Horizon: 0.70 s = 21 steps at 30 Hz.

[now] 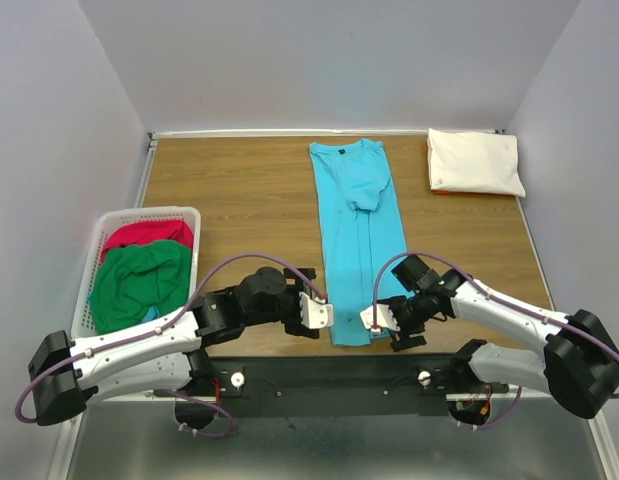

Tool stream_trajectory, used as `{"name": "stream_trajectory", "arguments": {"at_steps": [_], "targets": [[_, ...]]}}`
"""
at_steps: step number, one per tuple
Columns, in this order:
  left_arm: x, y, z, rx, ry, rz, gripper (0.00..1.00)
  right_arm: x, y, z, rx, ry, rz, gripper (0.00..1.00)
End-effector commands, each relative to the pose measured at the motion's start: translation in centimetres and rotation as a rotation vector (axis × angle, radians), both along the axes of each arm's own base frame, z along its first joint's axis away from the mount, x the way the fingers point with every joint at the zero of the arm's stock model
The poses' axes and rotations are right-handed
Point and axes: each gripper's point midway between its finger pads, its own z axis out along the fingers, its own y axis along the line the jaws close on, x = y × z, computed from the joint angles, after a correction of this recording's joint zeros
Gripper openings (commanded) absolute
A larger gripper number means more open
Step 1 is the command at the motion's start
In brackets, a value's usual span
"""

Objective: Fold and stack the t-shirts
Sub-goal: Fold the tshirt

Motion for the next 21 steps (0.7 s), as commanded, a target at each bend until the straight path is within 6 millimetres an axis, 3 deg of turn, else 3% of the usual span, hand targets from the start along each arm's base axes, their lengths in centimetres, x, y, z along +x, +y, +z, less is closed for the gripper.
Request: {"name": "stream_trajectory", "arguments": {"at_steps": [1, 5, 13, 17, 21], "targets": [[-1.3, -1.7, 0.4, -0.04, -0.032, -0.093, 0.97, 0.7, 0.1, -0.7, -0.028, -0.03, -0.028, 0.79], [-1.3, -1.9, -0.3, -0.017, -0.037, -0.092, 0.96, 1.6, -0.5, -1.2, -0.074, -0.064, -0.072, 0.71], [-1.9, -3.2, 2.1, -0.121, -0.063, -0.138, 0.95, 2.4, -2.5, -1.8, -0.148, -0.143, -0.134, 0.52], [-2.3, -4.7, 2.0, -0.127, -0.048, -0.186, 0.95, 2.5, -2.7, -1.9, -0.164, -0.137, -0.15, 0.27], [-2.7, -5.4, 1.5, -0.124, -0.03, -0.217, 0.95, 2.6, -2.8, -2.1, -0.184, -0.125, -0.172, 0.13]]}}
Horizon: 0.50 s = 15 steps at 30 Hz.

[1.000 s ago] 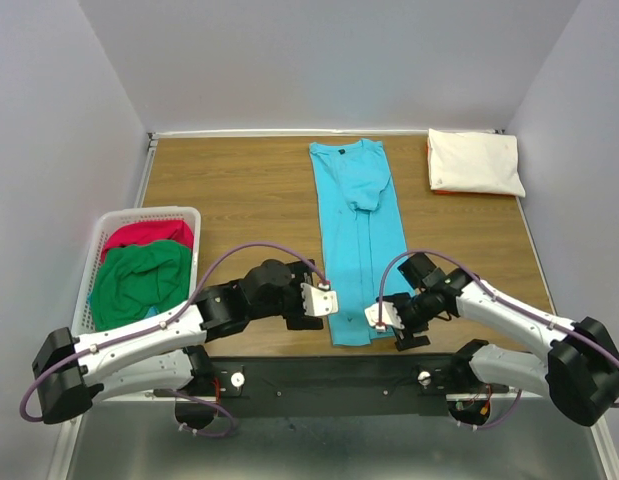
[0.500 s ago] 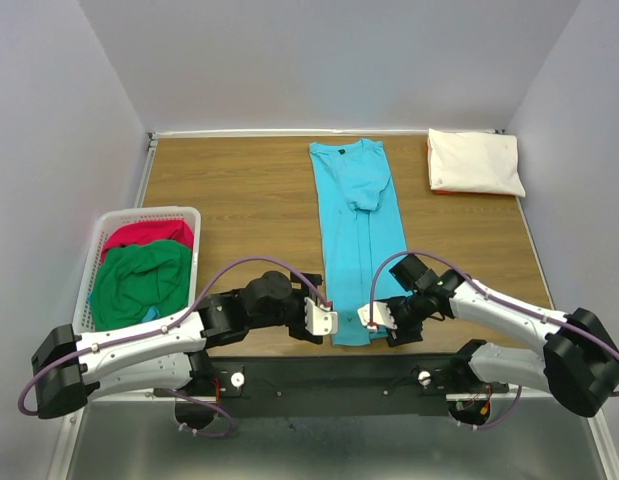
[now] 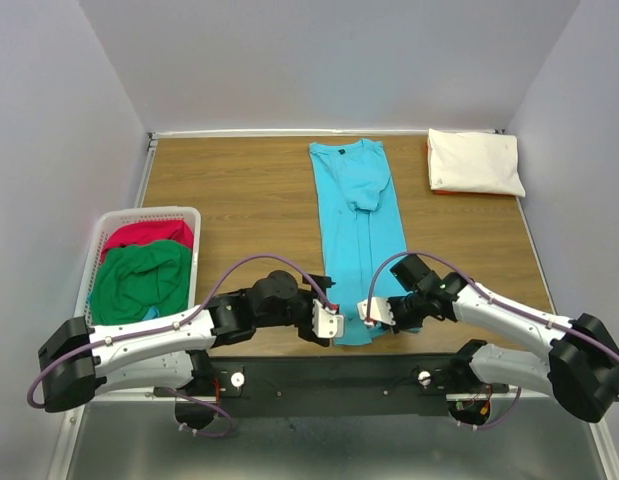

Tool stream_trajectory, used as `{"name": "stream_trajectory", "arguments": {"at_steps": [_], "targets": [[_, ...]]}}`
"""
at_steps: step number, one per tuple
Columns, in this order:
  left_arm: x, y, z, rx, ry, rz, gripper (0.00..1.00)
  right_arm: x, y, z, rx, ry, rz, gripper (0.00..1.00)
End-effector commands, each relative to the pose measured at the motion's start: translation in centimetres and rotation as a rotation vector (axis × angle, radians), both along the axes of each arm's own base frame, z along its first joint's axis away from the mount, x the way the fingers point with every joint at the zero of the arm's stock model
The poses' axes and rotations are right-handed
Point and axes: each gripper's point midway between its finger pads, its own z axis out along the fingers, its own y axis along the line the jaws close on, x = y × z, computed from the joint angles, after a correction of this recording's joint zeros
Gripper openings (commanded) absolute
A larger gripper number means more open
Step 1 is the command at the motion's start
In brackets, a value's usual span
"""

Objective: Fold and stack the t-shirts
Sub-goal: Fold the tshirt

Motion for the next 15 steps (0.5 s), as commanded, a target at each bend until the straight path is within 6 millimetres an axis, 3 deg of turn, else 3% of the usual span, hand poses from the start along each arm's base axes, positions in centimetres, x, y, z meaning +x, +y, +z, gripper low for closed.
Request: {"name": "stream_trajectory", "arguments": {"at_steps": [1, 4, 10, 15], "targets": [[-0.9, -1.5, 1.2, -0.053, -0.001, -0.073, 0.95, 0.2, -2.4, -1.8, -0.125, -0.011, -0.045, 0.11], [-1.2, -1.6, 1.6, -0.083, -0.004, -0.091, 0.96, 0.2, -1.9, -1.4, -0.103, -0.003, -0.06, 0.01], [-1.9, -2.0, 1.4, -0.117, 0.031, -0.111, 0.98, 0.8, 0.6, 0.6, 0.011, 0.038, -0.1, 0.0], [-3.3, -3.1, -1.0, -0.032, 0.062, -0.159, 0.91, 1.1, 0.7, 0.8, 0.024, 0.068, -0.123, 0.0]]}}
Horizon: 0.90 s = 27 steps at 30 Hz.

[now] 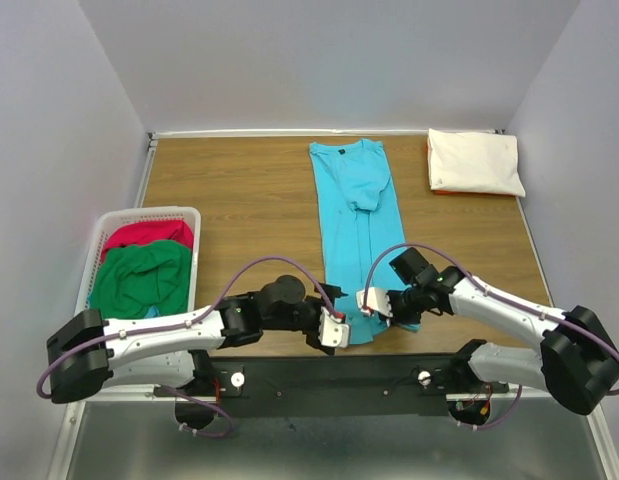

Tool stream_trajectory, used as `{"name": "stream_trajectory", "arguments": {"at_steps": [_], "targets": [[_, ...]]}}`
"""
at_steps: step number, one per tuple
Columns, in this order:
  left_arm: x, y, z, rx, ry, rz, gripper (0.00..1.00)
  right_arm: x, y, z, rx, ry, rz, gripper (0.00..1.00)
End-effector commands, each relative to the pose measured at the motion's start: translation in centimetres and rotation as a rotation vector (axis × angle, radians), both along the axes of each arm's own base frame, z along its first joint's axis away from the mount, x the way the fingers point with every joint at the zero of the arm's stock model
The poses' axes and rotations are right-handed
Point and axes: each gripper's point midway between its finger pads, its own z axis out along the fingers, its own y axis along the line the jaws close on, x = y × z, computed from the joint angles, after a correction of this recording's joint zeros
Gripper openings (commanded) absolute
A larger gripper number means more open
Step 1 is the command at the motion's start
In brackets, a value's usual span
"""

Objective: Fold and stack the t-shirts
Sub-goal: Fold the tshirt

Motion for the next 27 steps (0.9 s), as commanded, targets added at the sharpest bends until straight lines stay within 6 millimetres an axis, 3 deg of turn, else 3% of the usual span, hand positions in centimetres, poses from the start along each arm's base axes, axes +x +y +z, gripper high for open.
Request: {"name": "stream_trajectory", "arguments": {"at_steps": [1, 13, 23, 27], "targets": [[-1.8, -1.3, -1.5, 0.039, 0.019, -0.063, 0.89, 0.3, 0.5, 0.7, 0.034, 0.038, -0.041, 0.0], [-2.2, -2.9, -7.3, 0.226, 0.039, -0.072, 0.65, 0.9, 0.3, 1.9, 0.116, 0.088, -0.082, 0.01], [-2.8, -4.6, -9.2, 0.299, 0.024, -0.088, 0.68, 0.9, 0.6, 2.0, 0.124, 0.1, -0.079, 0.0], [-2.4, -4.0, -11.6, 0.379, 0.012, -0.071, 0.68, 0.9, 0.6, 2.1, 0.129, 0.097, -0.079, 0.0]]}}
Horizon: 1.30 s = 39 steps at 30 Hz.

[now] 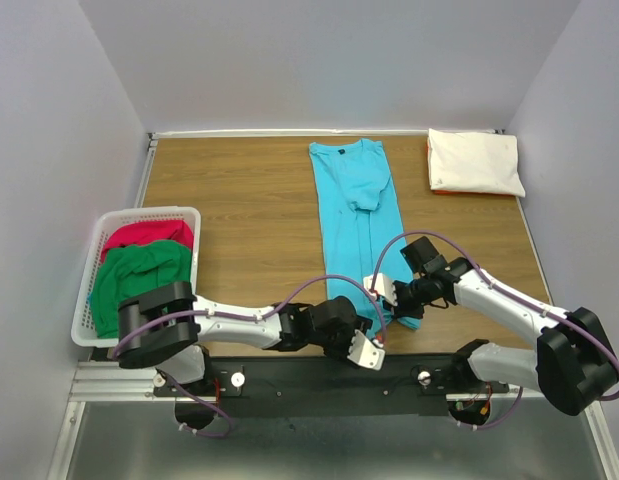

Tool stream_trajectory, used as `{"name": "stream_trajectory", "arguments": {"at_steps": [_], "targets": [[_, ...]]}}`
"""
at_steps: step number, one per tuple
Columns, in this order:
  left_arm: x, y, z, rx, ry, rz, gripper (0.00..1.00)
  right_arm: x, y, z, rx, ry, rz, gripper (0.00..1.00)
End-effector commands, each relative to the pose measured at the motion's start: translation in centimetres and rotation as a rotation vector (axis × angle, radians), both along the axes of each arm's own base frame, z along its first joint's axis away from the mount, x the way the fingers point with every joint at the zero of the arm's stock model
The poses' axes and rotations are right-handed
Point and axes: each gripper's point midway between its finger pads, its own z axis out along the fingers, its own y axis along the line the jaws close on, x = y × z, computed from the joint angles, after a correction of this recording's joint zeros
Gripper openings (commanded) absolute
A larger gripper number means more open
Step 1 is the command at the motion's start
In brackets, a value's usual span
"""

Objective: Fold and stack the t-shirts
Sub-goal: Fold the tshirt

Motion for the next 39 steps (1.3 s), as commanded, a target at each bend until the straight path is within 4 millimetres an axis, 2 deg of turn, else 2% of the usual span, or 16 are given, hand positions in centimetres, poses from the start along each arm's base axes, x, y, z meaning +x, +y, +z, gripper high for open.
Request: {"name": "stream_trajectory", "arguments": {"at_steps": [1, 6, 13, 16, 19, 20, 23, 29, 32, 35, 39], "targets": [[1.0, 0.5, -1.9, 0.079, -0.051, 0.035, 0.67, 0.1, 0.6, 0.9, 0.039, 0.005, 0.011, 0.0], [1.8, 1.3, -4.1, 0.156, -0.073, 0.069, 0.64, 0.2, 0.6, 1.0, 0.046, 0.003, 0.007, 0.0], [1.9, 1.7, -4.9, 0.19, -0.081, 0.07, 0.5, 0.2, 0.6, 1.1, 0.049, 0.005, 0.007, 0.01], [1.8, 1.9, -5.3, 0.206, -0.073, 0.065, 0.4, 0.1, 0.6, 1.1, 0.049, 0.004, 0.002, 0.01], [1.7, 2.0, -5.6, 0.216, -0.07, 0.061, 0.2, 0.3, 0.6, 1.3, 0.05, 0.0, -0.003, 0.0], [1.7, 2.0, -5.6, 0.219, -0.071, 0.059, 0.03, 0.4, 0.6, 1.3, 0.048, -0.002, -0.008, 0.0], [1.8, 2.1, -5.6, 0.219, -0.079, 0.062, 0.0, 0.5, 0.7, 1.7, 0.055, -0.006, -0.021, 0.0], [2.9, 2.1, -3.7, 0.172, -0.121, 0.084, 0.0, 1.1, 0.8, 2.9, 0.067, -0.036, -0.06, 0.0], [3.8, 1.9, -1.4, 0.109, -0.15, 0.104, 0.0, 2.0, 0.7, 3.6, 0.056, -0.058, -0.093, 0.0], [6.1, 2.0, 1.5, 0.039, -0.203, 0.165, 0.0, 3.5, 0.9, 4.5, 0.043, -0.087, -0.126, 0.0], [9.7, 2.4, 3.7, -0.009, -0.252, 0.24, 0.0, 6.3, 1.5, 6.4, 0.044, -0.143, -0.166, 0.0]]}}
